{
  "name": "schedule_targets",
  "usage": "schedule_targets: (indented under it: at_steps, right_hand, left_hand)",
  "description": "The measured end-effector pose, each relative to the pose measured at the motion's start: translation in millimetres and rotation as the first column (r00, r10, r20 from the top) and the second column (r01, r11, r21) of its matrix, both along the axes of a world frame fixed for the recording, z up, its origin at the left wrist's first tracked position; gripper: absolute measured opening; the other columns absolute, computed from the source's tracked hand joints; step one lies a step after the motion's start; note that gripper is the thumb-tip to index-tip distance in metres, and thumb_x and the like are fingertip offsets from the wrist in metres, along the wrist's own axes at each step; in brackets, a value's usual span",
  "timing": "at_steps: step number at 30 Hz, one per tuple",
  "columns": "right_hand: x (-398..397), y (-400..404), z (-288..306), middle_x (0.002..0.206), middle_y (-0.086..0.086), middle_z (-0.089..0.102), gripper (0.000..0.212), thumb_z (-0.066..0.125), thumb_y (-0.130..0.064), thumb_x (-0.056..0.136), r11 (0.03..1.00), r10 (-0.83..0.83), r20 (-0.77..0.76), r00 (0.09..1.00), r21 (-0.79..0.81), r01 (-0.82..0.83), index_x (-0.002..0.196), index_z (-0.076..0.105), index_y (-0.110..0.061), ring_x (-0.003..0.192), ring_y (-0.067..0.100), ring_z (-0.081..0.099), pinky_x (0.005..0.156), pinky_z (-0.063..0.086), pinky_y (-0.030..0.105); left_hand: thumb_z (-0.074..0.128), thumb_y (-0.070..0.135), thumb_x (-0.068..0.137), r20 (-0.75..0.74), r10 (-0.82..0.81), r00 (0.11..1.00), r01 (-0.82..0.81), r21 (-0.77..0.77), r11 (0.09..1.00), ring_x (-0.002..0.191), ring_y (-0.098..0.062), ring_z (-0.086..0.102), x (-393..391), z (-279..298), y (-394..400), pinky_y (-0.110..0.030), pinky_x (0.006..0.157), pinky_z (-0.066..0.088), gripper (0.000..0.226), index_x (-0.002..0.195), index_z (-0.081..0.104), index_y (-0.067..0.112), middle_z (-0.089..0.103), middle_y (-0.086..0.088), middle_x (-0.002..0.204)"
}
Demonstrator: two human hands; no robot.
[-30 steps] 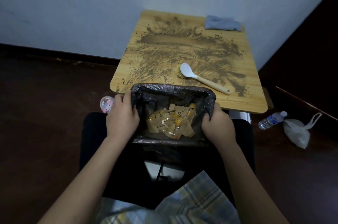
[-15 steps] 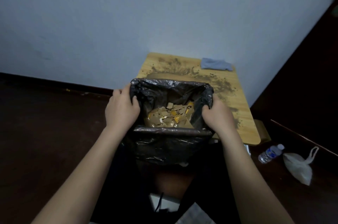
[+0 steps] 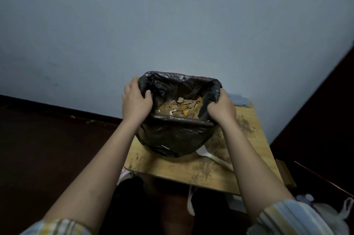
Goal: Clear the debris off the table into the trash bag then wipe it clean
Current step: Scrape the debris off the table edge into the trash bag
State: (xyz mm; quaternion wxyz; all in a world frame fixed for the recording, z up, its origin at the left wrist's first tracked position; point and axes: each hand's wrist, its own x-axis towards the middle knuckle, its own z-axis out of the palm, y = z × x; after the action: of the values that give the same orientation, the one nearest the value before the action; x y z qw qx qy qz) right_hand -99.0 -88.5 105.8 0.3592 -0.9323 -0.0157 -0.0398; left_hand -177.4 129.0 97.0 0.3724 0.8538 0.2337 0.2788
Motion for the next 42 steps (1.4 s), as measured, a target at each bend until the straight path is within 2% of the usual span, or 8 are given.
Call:
schedule_targets:
  at_steps: [8, 16, 20, 22, 25, 29, 32, 42]
  right_hand:
    - [64, 47, -9, 0.114, 0.008, 0.059, 0.056, 0.044, -0.007, 0.089, 0.983, -0.107, -0.02, 0.994, 0.148, 0.109, 0.142, 0.031, -0.019, 0.086, 0.026, 0.048, 0.069, 0.04, 0.033]
    - [88, 98, -31, 0.126, 0.01, 0.056, 0.059, 0.042, -0.013, 0.091, 0.96, -0.16, -0.054, 0.986, 0.226, 0.169, 0.145, 0.02, -0.023, 0.106, 0.037, 0.057, 0.092, 0.048, 0.048]
    - [94, 119, -40, 0.137, 0.011, 0.048, 0.065, 0.043, -0.013, 0.092, 0.957, -0.175, -0.051, 0.983, 0.224, 0.182, 0.149, 0.013, -0.023, 0.11, 0.037, 0.055, 0.076, 0.042, 0.035]
    - [97, 127, -40, 0.139, 0.011, 0.045, 0.066, 0.044, -0.013, 0.093, 0.953, -0.168, -0.071, 0.983, 0.244, 0.181, 0.15, 0.013, -0.023, 0.112, 0.035, 0.055, 0.073, 0.039, 0.034]
    - [99, 137, -37, 0.137, 0.012, 0.046, 0.064, 0.045, -0.013, 0.092, 0.953, -0.133, -0.094, 0.987, 0.26, 0.153, 0.149, 0.017, -0.022, 0.114, 0.035, 0.053, 0.077, 0.041, 0.036]
    - [96, 147, -32, 0.136, 0.013, 0.048, 0.063, 0.046, -0.014, 0.089, 0.959, -0.066, -0.116, 0.991, 0.269, 0.095, 0.146, 0.021, -0.019, 0.113, 0.036, 0.053, 0.076, 0.04, 0.034]
    - [93, 147, -30, 0.13, 0.012, 0.053, 0.062, 0.047, -0.013, 0.087, 0.96, -0.045, -0.126, 0.991, 0.269, 0.078, 0.145, 0.024, -0.019, 0.111, 0.035, 0.055, 0.074, 0.037, 0.031]
    - [112, 105, -17, 0.138, 0.016, 0.045, 0.064, 0.047, -0.017, 0.09, 0.945, -0.042, -0.121, 0.992, 0.316, 0.079, 0.147, 0.02, -0.018, 0.117, 0.037, 0.052, 0.078, 0.039, 0.03]
  left_hand:
    - [0.059, 0.048, 0.088, -0.12, 0.103, 0.987, -0.152, -0.539, 0.828, 0.142, -0.036, 0.015, 54, -24, -4, -0.047, 0.11, 0.027, 0.094, 0.151, 0.002, 0.007, 0.003, -0.011, 0.156]
    - [0.061, 0.043, 0.089, -0.169, -0.009, 0.986, -0.089, -0.566, 0.819, 0.127, -0.033, 0.038, 110, -33, -5, -0.043, 0.101, 0.041, 0.076, 0.139, 0.014, 0.01, 0.025, -0.014, 0.145]
    - [0.066, 0.036, 0.087, -0.198, -0.016, 0.98, -0.093, -0.526, 0.845, 0.126, -0.034, 0.041, 118, -31, 8, -0.042, 0.098, 0.046, 0.088, 0.145, 0.006, 0.007, 0.022, -0.016, 0.148]
    - [0.067, 0.041, 0.085, -0.209, 0.032, 0.977, -0.113, -0.391, 0.913, 0.139, -0.035, 0.023, 112, -28, 17, -0.042, 0.107, 0.033, 0.106, 0.148, -0.009, 0.004, 0.004, -0.016, 0.156]
    - [0.062, 0.045, 0.087, -0.188, 0.16, 0.969, -0.126, 0.182, 0.975, 0.145, -0.033, 0.001, 97, -25, 31, -0.047, 0.116, 0.01, 0.099, 0.151, -0.004, 0.007, -0.004, -0.016, 0.158]
    - [0.048, 0.019, 0.09, -0.269, -0.095, 0.959, 0.258, 0.679, 0.687, 0.14, -0.029, 0.018, 83, -15, 39, -0.047, 0.114, 0.009, 0.044, 0.135, 0.047, 0.02, 0.028, -0.008, 0.151]
    - [0.042, 0.027, 0.09, -0.404, -0.141, 0.904, 0.419, 0.772, 0.478, 0.129, -0.027, 0.031, 76, -9, 37, -0.043, 0.104, 0.023, 0.036, 0.121, 0.06, 0.021, 0.041, -0.005, 0.142]
    - [0.052, 0.046, 0.09, -0.535, -0.15, 0.831, 0.554, 0.776, 0.3, 0.121, -0.026, 0.047, 96, -5, -5, -0.04, 0.102, 0.032, 0.048, 0.127, 0.045, 0.015, 0.054, -0.005, 0.127]
